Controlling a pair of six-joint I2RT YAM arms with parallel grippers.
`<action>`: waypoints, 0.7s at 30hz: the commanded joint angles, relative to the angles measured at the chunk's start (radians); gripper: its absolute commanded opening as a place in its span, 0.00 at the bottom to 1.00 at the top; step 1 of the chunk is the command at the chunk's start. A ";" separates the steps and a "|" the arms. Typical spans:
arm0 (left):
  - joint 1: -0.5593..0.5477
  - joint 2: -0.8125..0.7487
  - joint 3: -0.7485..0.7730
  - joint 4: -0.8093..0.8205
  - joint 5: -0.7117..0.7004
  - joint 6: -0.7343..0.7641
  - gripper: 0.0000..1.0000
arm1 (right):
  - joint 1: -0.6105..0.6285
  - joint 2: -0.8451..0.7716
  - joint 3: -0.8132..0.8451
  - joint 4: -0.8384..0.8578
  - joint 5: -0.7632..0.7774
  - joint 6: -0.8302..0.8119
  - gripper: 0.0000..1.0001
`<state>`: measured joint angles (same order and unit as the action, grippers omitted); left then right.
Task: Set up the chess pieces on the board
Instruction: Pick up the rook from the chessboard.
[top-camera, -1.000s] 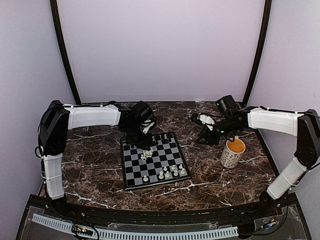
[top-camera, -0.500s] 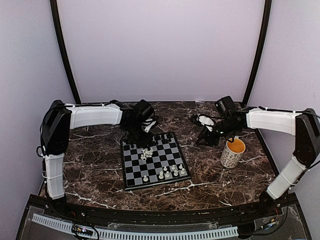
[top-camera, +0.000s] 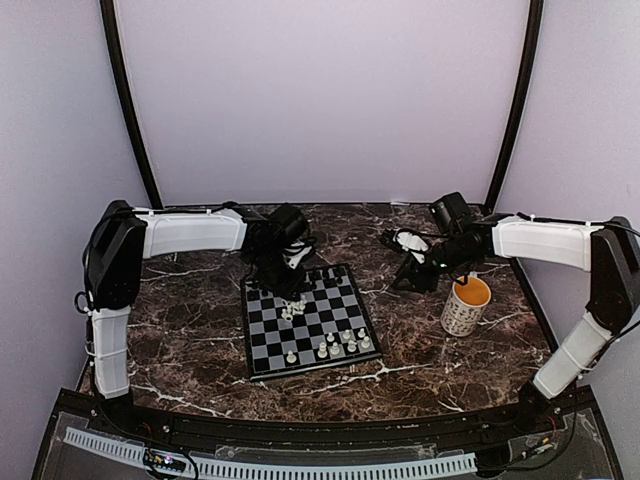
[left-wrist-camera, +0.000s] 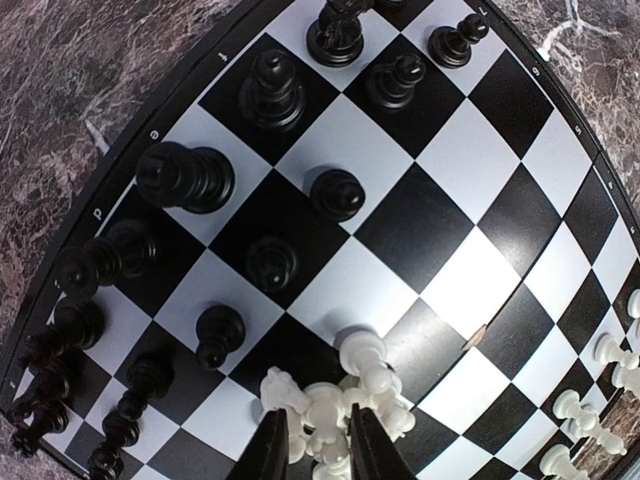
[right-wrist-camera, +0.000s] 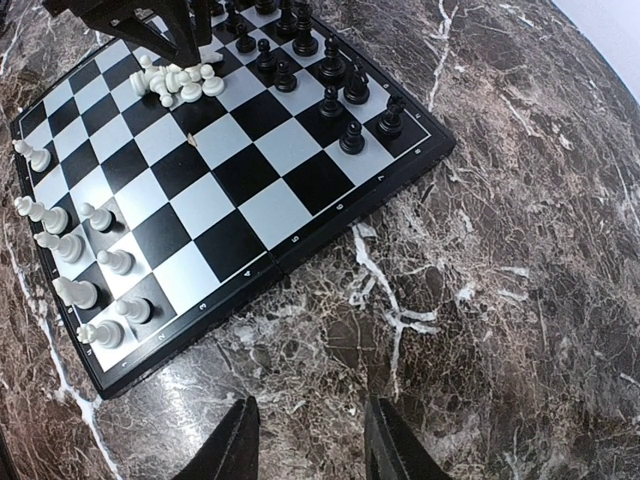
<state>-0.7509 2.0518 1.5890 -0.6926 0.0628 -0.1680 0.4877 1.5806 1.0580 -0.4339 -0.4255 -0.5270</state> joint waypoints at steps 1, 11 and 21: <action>-0.005 0.000 0.026 -0.039 0.004 0.001 0.21 | 0.012 0.017 0.023 0.001 0.002 -0.011 0.37; -0.013 -0.023 0.033 -0.065 0.006 -0.006 0.09 | 0.025 0.025 0.024 0.000 0.012 -0.016 0.37; -0.024 -0.156 -0.056 -0.083 -0.040 -0.045 0.08 | 0.037 0.035 0.027 -0.003 0.022 -0.019 0.37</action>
<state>-0.7681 2.0224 1.5791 -0.7353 0.0505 -0.1864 0.5133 1.6058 1.0599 -0.4374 -0.4126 -0.5415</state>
